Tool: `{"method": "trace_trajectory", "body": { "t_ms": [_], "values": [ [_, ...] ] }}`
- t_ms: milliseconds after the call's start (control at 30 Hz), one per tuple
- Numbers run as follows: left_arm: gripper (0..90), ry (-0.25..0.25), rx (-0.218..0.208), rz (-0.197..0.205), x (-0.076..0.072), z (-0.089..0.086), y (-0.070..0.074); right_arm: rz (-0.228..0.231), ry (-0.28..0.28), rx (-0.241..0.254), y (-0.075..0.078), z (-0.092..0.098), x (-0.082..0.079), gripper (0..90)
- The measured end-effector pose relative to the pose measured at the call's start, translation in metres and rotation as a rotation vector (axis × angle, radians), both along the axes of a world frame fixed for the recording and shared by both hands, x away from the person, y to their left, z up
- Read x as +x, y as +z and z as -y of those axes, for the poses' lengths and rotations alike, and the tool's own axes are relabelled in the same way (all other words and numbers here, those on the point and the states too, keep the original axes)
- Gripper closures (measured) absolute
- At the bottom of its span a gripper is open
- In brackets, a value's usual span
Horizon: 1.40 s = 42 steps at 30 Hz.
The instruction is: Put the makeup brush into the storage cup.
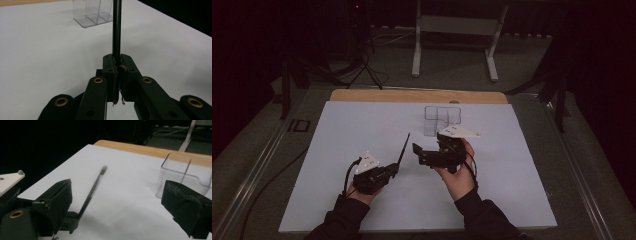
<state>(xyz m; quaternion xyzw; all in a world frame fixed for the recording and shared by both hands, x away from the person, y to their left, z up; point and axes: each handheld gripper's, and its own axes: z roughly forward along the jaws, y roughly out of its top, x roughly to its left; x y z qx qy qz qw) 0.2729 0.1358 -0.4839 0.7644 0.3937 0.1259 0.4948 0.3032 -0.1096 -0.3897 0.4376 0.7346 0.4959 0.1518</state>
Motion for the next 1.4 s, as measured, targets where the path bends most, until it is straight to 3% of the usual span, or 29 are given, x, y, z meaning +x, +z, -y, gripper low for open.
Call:
{"method": "trace_trajectory", "body": {
  "t_ms": [233,367,500,767,1100,1333,1400],
  "values": [
    [85.0,-0.003,-0.007,0.000,0.000,0.000,-0.001,-0.061,-0.027,0.055,-0.005,-0.011,0.001,15.4],
    [84.9,-0.006,-0.011,0.003,-0.001,0.001,0.000,-0.094,-0.063,0.103,-0.006,-0.015,0.003,24.6],
    [85.0,-0.011,-0.017,0.001,-0.001,0.001,0.000,-0.119,-0.079,0.119,-0.008,-0.018,0.005,32.2],
    [84.9,-0.010,-0.021,0.007,-0.001,0.000,0.001,-0.175,-0.074,0.183,-0.014,-0.025,0.009,46.5],
    [85.0,-0.027,-0.026,0.026,-0.004,0.002,0.003,-0.216,-0.072,0.182,-0.023,-0.030,0.015,57.5],
    [85.0,-0.041,-0.027,0.027,-0.004,0.002,0.003,-0.292,-0.039,0.252,-0.028,-0.027,0.021,71.8],
    [85.0,-0.050,-0.036,0.028,-0.003,0.002,0.002,-0.296,-0.033,0.262,-0.030,-0.027,0.022,74.8]
  ]
}}
